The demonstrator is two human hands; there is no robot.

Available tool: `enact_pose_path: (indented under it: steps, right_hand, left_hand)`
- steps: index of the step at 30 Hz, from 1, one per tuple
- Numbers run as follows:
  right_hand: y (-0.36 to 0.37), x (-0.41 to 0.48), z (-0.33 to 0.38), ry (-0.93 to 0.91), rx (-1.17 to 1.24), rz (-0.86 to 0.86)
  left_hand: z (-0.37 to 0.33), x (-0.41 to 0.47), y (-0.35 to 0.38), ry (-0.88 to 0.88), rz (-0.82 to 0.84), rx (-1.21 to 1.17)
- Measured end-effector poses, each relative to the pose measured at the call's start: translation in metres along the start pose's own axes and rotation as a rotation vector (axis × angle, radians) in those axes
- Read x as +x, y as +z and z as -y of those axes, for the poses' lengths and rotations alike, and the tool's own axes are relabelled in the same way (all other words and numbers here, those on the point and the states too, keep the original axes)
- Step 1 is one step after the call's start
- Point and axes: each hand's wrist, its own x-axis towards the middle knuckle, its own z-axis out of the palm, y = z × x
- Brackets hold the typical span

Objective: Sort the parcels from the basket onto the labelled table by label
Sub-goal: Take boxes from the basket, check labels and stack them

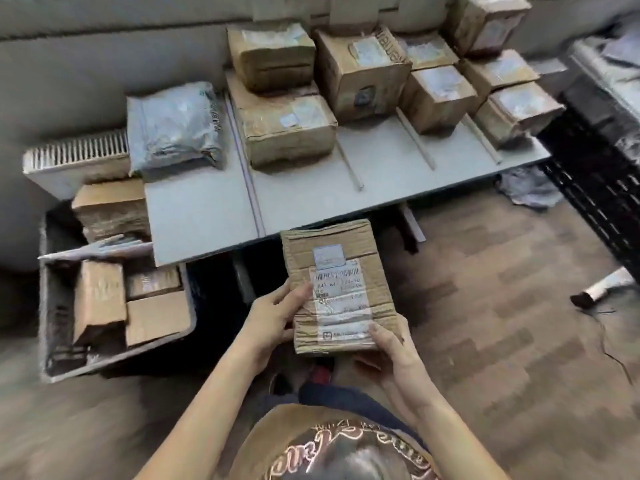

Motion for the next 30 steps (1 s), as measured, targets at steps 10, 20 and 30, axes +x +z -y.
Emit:
enact_pose_path:
  steps: [10, 20, 30]
  right_hand:
    - [-0.051, 0.004, 0.001, -0.041, 0.056, 0.004]
    - [-0.192, 0.052, 0.077, -0.078, 0.170, -0.021]
    - [-0.300, 0.083, 0.106, -0.014, 0.313, -0.069]
  left_hand:
    - [0.010, 0.012, 0.044, -0.002, 0.067, 0.054]
    - [0.015, 0.069, 0.205, 0.054, 0.056, 0.065]
    - [0.034, 0.111, 0.319, -0.022, 0.021, 0.103]
